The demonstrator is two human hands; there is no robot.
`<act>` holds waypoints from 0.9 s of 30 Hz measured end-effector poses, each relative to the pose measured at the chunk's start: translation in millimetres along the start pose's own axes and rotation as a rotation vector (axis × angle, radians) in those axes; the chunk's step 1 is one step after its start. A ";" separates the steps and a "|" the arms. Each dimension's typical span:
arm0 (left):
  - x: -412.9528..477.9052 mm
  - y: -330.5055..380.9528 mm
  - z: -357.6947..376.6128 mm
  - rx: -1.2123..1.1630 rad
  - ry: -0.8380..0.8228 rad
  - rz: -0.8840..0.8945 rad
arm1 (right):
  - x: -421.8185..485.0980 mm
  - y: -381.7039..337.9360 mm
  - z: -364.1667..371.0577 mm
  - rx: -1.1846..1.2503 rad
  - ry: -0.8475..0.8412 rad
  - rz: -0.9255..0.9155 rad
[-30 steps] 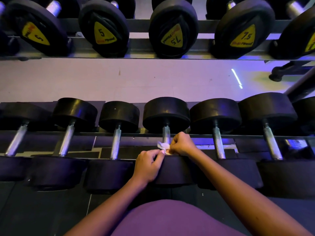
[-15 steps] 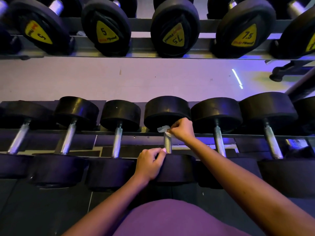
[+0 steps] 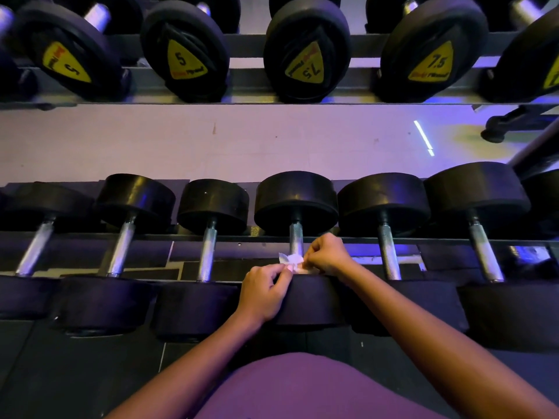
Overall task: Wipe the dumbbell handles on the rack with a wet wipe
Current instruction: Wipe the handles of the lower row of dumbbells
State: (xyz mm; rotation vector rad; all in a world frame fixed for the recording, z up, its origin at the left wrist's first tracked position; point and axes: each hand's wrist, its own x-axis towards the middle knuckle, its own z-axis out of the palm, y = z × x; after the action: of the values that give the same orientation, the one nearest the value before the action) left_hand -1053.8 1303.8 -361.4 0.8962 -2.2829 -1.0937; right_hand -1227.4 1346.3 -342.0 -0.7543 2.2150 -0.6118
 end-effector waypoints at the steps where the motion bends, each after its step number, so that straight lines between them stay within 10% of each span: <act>1: 0.2 -1.1 0.5 -0.001 -0.002 -0.005 | 3.5 -1.6 -0.1 0.009 0.055 -0.019; 7: -0.4 -5.8 4.2 0.012 -0.013 -0.024 | 20.8 -24.2 -4.9 0.087 0.238 -0.070; 16: 0.9 -3.2 3.3 0.039 0.013 -0.018 | -4.0 12.0 3.3 -0.015 -0.065 0.022; 27: 1.6 0.6 1.6 0.063 -0.034 -0.034 | -5.3 11.0 2.9 0.058 -0.051 0.037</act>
State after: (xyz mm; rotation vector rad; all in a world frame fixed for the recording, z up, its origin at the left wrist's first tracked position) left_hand -1056.1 1303.7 -361.7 0.9503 -2.3501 -1.0643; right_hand -1225.8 1357.2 -348.1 -0.6907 2.1503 -0.6291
